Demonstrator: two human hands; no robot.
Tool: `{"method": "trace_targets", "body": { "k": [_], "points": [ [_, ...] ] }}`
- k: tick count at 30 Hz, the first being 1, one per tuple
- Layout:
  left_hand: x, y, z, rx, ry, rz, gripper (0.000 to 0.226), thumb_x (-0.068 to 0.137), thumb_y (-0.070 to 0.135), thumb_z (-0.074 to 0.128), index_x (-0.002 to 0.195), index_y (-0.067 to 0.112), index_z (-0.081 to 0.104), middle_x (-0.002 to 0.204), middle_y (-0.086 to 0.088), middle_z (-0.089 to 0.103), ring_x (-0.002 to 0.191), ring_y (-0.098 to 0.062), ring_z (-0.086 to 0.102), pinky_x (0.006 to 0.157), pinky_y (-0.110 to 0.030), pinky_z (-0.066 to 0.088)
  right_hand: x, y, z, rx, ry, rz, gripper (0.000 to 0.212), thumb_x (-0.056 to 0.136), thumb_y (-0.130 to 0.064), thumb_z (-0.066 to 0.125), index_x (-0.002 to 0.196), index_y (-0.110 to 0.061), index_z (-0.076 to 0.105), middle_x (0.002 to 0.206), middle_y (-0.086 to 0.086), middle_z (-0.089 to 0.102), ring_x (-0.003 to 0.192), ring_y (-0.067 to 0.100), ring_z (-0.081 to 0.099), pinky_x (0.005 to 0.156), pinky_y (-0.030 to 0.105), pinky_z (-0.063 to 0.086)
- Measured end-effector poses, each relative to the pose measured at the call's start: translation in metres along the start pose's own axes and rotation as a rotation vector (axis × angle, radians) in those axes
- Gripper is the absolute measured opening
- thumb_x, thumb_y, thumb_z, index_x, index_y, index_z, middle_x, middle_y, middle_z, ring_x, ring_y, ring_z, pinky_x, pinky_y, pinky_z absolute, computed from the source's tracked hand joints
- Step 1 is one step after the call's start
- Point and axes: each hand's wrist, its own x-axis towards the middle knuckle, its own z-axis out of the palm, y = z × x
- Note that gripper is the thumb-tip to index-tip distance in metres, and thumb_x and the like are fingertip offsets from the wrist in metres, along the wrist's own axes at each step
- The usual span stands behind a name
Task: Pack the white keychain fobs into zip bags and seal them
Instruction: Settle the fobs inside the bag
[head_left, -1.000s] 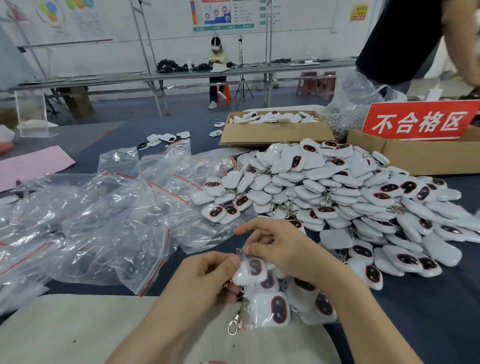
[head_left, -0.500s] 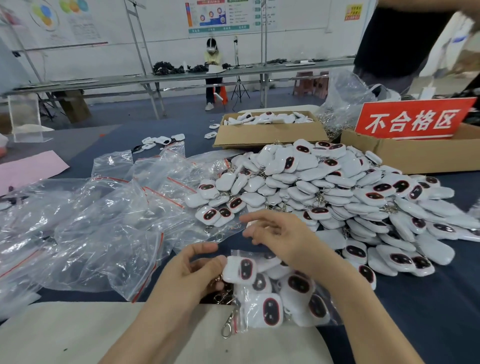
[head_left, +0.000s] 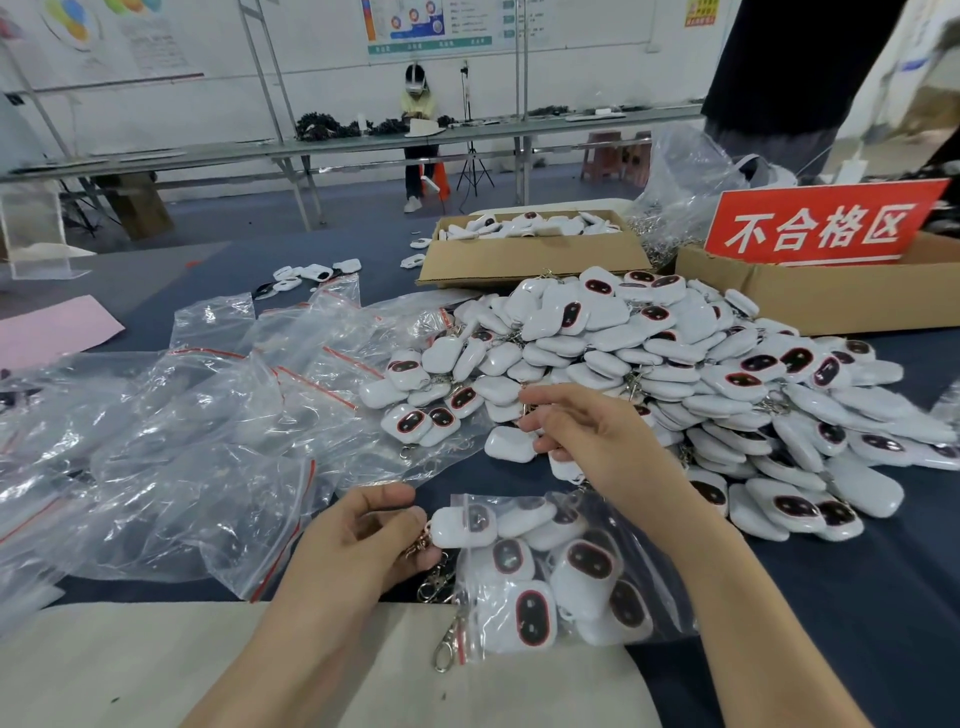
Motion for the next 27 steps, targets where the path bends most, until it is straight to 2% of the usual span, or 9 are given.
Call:
{"method": "trace_targets", "body": {
  "k": [3,6,9,11,14,19,23,25,27],
  "points": [
    [0.002,-0.001,0.001,0.031,0.002,0.024,0.013,0.093,-0.005,0.064,0.104,0.003,0.067,0.082,-0.014,0.074,0.061,-0.020,0.072,0.060,-0.022,0.060,-0.001,-0.001,0.002,-0.050,-0.087,0.006,0.022,0.101,-0.023,0.054,0.110,-0.039,0.066,0.094,-0.015,0.075,0.085,0.004,0.070,0.083,0.023,0.052],
    [-0.003,-0.004,0.006,0.143,-0.045,0.095,0.017,0.094,0.000,0.064,0.106,0.010,0.068,0.087,-0.010,0.078,0.074,-0.022,0.074,0.078,-0.033,0.061,-0.004,-0.003,0.005,-0.166,-0.250,0.040,0.015,0.096,-0.037,0.060,0.109,-0.041,0.066,0.092,-0.015,0.075,0.084,0.000,0.069,0.085,0.026,0.052],
    [-0.010,-0.006,0.010,0.198,-0.102,0.131,0.023,0.096,-0.001,0.061,0.110,0.015,0.068,0.094,-0.011,0.078,0.089,-0.033,0.073,0.092,-0.046,0.055,-0.006,-0.008,0.009,-0.267,-0.383,0.081,0.022,0.094,-0.045,0.063,0.115,-0.038,0.066,0.072,-0.025,0.069,0.063,-0.013,0.059,0.068,0.019,0.042],
    [-0.014,-0.005,0.010,0.208,-0.132,0.146,0.027,0.097,-0.003,0.058,0.115,0.015,0.065,0.097,-0.010,0.079,0.092,-0.029,0.074,0.090,-0.042,0.055,-0.007,-0.011,0.009,-0.264,-0.409,0.090,0.021,0.096,-0.040,0.062,0.116,-0.035,0.066,0.061,-0.028,0.063,0.057,-0.013,0.056,0.063,0.016,0.037],
    [-0.019,0.002,0.010,0.165,-0.208,0.118,0.029,0.095,-0.002,0.059,0.118,0.014,0.064,0.099,-0.012,0.079,0.091,-0.022,0.075,0.077,-0.026,0.058,-0.008,-0.014,0.006,-0.218,-0.421,0.096,0.021,0.096,-0.036,0.063,0.117,-0.035,0.065,0.064,-0.025,0.065,0.060,-0.009,0.059,0.064,0.016,0.039],
    [-0.023,0.004,0.011,0.094,-0.293,0.046,0.048,0.072,0.013,0.077,0.119,0.015,0.067,0.102,-0.020,0.077,0.098,-0.036,0.072,0.094,-0.043,0.055,-0.008,-0.018,0.006,-0.228,-0.470,0.091,0.031,0.092,-0.025,0.070,0.121,-0.034,0.064,0.080,-0.009,0.073,0.068,-0.001,0.063,0.075,0.029,0.049],
    [-0.028,0.008,0.014,0.039,-0.429,0.025,0.031,0.085,0.013,0.077,0.115,0.016,0.072,0.103,-0.020,0.077,0.092,-0.024,0.076,0.067,-0.022,0.058,-0.008,-0.019,0.007,-0.195,-0.459,0.091,0.029,0.093,-0.020,0.069,0.119,-0.032,0.066,0.090,0.002,0.075,0.082,0.021,0.069,0.087,0.042,0.054],
    [-0.021,0.005,0.013,0.072,-0.328,0.098,0.020,0.093,0.010,0.068,0.113,0.013,0.070,0.095,-0.017,0.078,0.086,-0.023,0.076,0.068,-0.024,0.059,-0.008,-0.020,0.006,-0.198,-0.438,0.079,0.026,0.095,-0.022,0.066,0.118,-0.033,0.066,0.092,0.003,0.074,0.078,0.019,0.066,0.082,0.040,0.053],
    [-0.005,0.000,0.007,0.385,-0.052,0.330,0.020,0.101,0.009,0.056,0.107,0.023,0.069,0.088,-0.001,0.079,0.083,-0.022,0.074,0.081,-0.036,0.059,-0.008,-0.018,0.006,-0.214,-0.385,0.069,0.022,0.097,-0.029,0.061,0.117,-0.037,0.065,0.094,-0.005,0.073,0.083,0.008,0.066,0.084,0.033,0.053]
  ]
}}
